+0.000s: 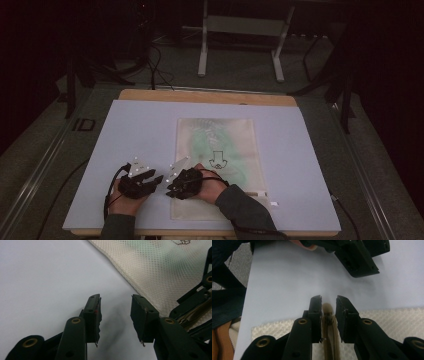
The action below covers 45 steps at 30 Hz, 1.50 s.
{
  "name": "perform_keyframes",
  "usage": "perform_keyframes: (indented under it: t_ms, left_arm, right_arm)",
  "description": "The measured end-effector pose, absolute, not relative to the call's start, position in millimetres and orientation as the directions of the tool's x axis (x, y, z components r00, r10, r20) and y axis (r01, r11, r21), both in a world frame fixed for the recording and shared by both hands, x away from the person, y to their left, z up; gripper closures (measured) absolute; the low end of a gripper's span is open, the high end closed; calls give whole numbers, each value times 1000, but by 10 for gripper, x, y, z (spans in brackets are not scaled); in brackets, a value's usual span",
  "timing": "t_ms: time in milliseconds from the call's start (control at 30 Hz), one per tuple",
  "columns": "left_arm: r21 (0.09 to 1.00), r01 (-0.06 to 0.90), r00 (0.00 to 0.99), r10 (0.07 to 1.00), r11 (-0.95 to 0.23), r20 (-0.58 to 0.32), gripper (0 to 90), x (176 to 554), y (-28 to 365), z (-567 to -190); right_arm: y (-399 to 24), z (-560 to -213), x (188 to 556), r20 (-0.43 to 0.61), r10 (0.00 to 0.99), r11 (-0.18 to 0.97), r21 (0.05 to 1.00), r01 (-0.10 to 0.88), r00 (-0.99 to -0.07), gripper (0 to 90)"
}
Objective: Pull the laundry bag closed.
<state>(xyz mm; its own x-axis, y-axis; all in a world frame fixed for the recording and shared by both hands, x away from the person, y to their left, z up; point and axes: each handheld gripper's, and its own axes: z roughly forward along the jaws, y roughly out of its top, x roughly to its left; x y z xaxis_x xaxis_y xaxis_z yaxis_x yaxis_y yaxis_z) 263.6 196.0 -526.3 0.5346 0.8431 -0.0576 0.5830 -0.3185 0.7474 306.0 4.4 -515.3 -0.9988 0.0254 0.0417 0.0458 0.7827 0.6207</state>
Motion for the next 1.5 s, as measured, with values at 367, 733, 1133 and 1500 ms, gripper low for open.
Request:
perform_keyframes:
  t_ms: [367,733,1133,1500]
  left_arm:
    - [749,583,532,845,-315,-59,589,2634,1972,-5261]
    - [749,582,532,845,-317,-56,589,2633,1971,-5261]
    - [748,581,536,842,-320,-56,589,2631,1959,-5261]
    - [751,578,558,826,-320,-78,601,2618,1926,-5254]
  right_arm:
    - [169,-5225,3038,7,27,807,590,26,-1000,809]
    - [68,-5121,3058,51,51,745,663,72,-997,812]
    - [-192,-5044,3030,44,53,746,662,69,-998,811]
    - [-244,-5143,3082,98,64,762,638,112,-993,780]
